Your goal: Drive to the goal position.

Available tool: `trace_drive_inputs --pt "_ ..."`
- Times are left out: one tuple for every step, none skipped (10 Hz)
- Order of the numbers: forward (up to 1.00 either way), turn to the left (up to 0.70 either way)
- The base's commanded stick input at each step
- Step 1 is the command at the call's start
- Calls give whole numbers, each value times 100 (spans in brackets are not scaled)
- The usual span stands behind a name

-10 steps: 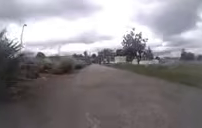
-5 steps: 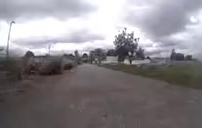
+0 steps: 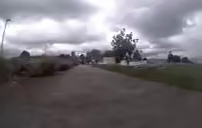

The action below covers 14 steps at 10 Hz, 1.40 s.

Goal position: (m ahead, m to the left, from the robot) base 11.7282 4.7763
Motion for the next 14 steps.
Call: trace_drive_inputs --pt "100 0" --pt "100 0" --pt "100 0" --pt "100 0" --pt "100 0" --pt "100 0" --pt "100 0" --pt "100 0" --pt "100 0" --pt "100 0" --pt "100 0" --pt "100 0" --pt "100 0" --pt "100 0"
